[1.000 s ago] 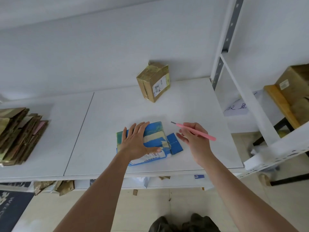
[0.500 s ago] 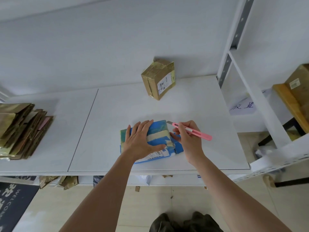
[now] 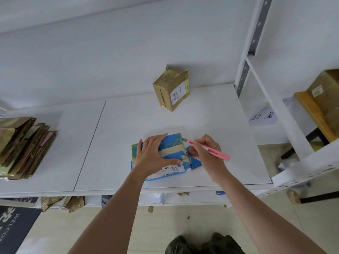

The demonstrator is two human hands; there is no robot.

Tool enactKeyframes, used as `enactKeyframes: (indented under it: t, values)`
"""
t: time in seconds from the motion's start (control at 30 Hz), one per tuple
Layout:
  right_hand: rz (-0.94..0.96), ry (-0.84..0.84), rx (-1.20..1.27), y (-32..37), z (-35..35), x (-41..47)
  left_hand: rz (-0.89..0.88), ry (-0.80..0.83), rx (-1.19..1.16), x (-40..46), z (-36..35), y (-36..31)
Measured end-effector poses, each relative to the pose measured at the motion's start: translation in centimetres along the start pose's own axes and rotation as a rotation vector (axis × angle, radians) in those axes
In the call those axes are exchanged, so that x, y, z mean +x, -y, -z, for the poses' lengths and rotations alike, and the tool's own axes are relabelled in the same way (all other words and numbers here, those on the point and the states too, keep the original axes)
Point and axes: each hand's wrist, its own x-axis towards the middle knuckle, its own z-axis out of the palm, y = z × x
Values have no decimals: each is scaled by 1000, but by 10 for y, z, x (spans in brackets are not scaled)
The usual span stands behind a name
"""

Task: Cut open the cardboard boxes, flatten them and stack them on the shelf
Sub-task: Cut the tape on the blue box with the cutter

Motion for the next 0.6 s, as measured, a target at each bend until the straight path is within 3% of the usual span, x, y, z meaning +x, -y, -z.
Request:
enactKeyframes:
  t: [0.5, 0.6]
  values:
    - [85, 143, -191, -2, 38, -40, 33, 47, 29, -3, 3, -3]
    - [93, 98, -148, 5, 43, -42, 126, 65, 107, -2, 9, -13]
